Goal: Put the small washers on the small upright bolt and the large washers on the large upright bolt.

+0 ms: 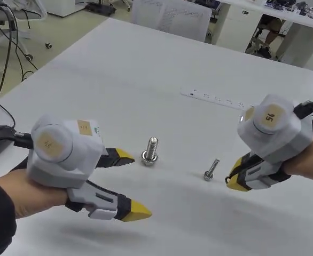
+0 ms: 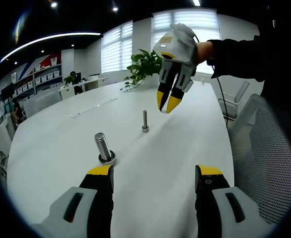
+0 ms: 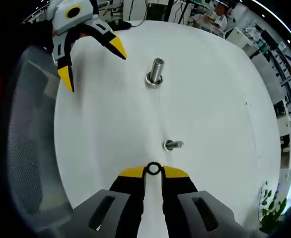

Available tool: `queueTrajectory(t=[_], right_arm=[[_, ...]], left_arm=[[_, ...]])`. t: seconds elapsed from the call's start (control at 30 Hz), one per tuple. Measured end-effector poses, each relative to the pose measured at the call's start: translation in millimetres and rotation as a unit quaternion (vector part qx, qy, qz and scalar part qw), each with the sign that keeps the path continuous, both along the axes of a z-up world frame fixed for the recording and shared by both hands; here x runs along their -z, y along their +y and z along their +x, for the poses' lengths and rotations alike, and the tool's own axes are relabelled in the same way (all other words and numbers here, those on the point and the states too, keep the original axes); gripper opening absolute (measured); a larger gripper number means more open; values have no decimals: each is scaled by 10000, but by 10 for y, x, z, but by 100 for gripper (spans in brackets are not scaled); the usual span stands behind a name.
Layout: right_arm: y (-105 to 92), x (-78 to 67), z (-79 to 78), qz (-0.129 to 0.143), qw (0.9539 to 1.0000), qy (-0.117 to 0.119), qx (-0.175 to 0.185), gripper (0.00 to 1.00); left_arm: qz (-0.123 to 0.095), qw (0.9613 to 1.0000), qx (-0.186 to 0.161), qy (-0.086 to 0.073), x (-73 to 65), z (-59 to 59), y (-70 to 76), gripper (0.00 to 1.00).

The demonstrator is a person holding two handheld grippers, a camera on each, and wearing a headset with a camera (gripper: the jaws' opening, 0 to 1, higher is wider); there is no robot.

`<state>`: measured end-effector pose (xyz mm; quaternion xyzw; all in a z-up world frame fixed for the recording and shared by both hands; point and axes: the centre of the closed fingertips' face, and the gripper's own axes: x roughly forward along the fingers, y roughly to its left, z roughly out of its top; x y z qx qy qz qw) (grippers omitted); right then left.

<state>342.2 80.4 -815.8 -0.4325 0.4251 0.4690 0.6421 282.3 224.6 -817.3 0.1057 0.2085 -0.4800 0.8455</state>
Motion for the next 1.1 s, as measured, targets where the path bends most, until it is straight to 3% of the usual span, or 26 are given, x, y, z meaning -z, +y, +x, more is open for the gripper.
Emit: queueTrajectory(t=[0.57,1.1], right_arm=[[176,-182,269,-15,9993,-283,-229,13],[207,-79,330,-166,9989,-211,-391,13]], left_arm=[[12,10000,-24,23,19,1,26,66],[14,10000,-50,58,40,7,39,66]])
